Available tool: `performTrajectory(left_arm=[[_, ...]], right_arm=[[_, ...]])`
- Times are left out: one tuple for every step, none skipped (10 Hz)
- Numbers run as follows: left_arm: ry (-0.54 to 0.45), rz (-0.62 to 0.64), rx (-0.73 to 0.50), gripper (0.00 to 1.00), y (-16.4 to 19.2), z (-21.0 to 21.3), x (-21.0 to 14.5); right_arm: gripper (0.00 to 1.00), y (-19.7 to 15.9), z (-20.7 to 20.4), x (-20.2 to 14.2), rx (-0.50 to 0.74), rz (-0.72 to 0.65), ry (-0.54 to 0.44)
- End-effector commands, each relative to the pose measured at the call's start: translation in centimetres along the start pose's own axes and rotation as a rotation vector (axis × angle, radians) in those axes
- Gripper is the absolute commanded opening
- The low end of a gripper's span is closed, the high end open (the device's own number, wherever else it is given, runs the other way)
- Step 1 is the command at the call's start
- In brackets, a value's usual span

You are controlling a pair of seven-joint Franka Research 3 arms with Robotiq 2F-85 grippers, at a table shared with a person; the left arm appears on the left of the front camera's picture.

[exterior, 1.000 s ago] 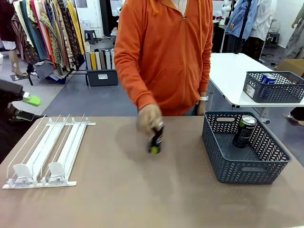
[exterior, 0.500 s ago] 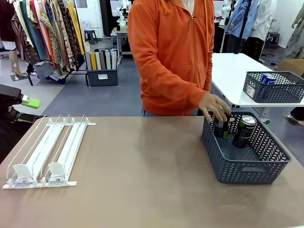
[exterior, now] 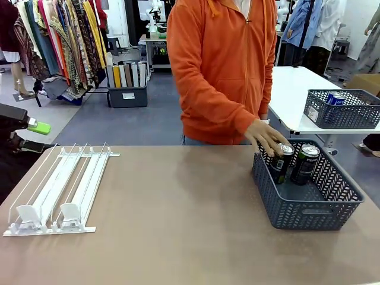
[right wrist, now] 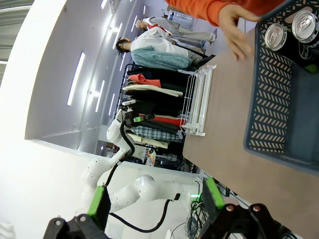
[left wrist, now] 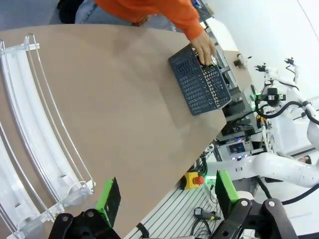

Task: Retrieve and store the cans from the dispenser.
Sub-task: Pick up one can from the Automatic Can Dispenser and place it in the middle of the table.

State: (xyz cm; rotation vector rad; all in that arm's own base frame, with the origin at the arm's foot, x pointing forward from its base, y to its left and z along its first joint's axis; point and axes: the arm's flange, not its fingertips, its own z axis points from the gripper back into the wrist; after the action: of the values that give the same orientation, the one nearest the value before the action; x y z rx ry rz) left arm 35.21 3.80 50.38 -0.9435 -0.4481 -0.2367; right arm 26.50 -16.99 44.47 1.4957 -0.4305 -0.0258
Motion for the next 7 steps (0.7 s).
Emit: performTrajectory(left_arm=[[0.006, 0.007, -0.003, 1.00, -0.23, 0.27, -0.02], [0.006, 0.007, -0.003, 1.00, -0.23, 0.27, -0.02], [0.006, 0.007, -0.003, 1.00, -0.23, 0.27, -0.02], [0.006, 0.007, -0.003, 1.00, -0.23, 0.27, -0.02], [0.006, 0.007, -0.003, 1.00, -0.23, 0.27, -0.02], [0.006, 0.007, -0.003, 1.00, -0.23, 0.27, -0.02], [0.006, 0.007, -0.003, 1.00, -0.23, 0.27, -0.02]], right_arm=[[1.00, 0.32, -0.09, 0.13, 0.013, 0.005, -0.010], [1.00, 0.32, -0.09, 0.13, 0.013, 0.005, -0.010], [1.00, 0.32, -0.09, 0.13, 0.013, 0.005, -0.010], [1.00, 0.32, -0.09, 0.13, 0.013, 0.005, -0.010], [1.00, 0.32, -0.09, 0.13, 0.013, 0.005, -0.010], [1.00, 0.32, -0.09, 0.13, 0.013, 0.005, -0.010], [1.00, 0.32, -0.09, 0.13, 0.013, 0.005, -0.010]])
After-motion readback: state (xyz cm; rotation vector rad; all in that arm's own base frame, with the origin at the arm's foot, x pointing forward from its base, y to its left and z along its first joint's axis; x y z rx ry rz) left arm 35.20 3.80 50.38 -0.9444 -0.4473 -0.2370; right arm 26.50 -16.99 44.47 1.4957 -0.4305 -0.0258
